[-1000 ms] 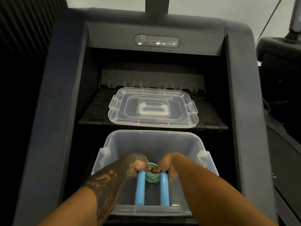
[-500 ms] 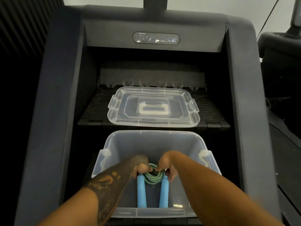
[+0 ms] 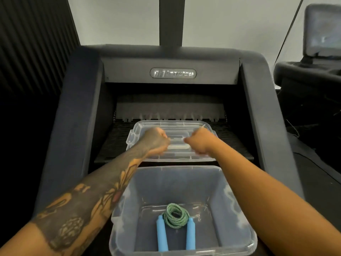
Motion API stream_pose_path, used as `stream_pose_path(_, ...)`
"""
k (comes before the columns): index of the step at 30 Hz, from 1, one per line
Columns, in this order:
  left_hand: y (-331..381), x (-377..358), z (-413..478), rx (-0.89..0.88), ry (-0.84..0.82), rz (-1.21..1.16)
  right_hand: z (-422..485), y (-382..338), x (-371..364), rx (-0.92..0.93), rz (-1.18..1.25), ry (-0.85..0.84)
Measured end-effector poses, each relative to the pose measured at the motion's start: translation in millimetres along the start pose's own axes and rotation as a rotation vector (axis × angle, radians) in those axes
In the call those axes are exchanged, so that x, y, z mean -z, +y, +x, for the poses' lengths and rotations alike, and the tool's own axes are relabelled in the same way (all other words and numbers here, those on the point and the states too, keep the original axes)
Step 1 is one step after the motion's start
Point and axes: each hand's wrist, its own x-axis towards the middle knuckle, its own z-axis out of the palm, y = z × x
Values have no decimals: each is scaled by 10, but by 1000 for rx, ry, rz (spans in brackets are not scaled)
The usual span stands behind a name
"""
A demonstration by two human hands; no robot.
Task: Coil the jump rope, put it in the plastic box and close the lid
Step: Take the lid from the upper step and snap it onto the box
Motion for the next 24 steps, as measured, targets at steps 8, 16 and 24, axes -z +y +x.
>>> stream_pose_path(8, -513, 219, 569, 302, 483, 97, 545, 336, 7, -251, -291, 323)
stream_pose_path(16, -768, 178, 714, 451, 403, -11, 740, 491, -53, -400, -138, 228)
stream_pose_path(24, -682, 174, 633, 390, 426, -33, 709, 519, 35, -314, 18, 342)
